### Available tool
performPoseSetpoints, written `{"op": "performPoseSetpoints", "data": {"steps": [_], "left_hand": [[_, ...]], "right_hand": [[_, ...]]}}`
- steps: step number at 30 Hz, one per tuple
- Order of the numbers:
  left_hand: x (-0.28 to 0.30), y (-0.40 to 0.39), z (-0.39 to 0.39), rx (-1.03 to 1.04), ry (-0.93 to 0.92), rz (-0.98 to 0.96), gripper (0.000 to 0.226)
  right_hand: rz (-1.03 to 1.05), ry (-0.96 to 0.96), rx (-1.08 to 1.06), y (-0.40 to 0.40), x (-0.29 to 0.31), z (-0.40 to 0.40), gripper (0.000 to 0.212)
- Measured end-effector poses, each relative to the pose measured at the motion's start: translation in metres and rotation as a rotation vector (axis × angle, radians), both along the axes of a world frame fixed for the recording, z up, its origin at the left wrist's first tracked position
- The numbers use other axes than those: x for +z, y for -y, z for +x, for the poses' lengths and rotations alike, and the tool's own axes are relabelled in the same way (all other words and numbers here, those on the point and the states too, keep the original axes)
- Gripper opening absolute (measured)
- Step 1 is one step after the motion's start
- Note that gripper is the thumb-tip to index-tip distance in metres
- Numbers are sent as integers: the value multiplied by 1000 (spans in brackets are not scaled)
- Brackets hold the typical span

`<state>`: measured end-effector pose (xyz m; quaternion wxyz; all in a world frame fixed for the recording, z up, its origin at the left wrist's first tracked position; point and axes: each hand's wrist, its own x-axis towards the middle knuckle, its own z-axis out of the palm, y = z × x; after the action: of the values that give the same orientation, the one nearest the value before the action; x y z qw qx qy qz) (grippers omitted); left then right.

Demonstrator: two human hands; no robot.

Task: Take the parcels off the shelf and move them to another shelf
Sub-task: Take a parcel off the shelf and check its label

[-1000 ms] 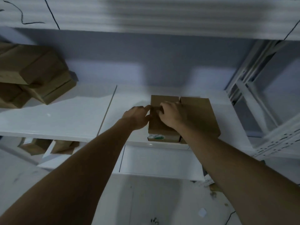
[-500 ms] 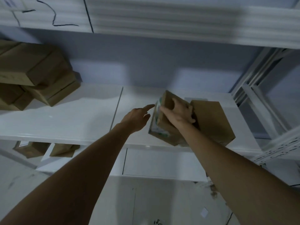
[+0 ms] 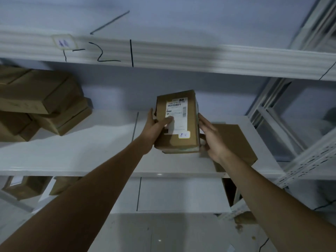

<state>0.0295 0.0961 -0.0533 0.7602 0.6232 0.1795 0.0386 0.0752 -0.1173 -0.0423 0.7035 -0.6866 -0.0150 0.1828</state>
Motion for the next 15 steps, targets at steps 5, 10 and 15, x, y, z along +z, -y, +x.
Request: {"op": "performPoseSetpoints", "data": {"steps": [5,10,15], "left_hand": [[5,7,-8,19,81,161,60],[23,5,-37,-22,187,135,57],[10,3,-94,-14,209,121,65]], "right_hand": [[-114,126,58,-12,15,-13,42],[35,115,32,-10,17,-25,50],[92,130,72,-13,9,-68,59]]}}
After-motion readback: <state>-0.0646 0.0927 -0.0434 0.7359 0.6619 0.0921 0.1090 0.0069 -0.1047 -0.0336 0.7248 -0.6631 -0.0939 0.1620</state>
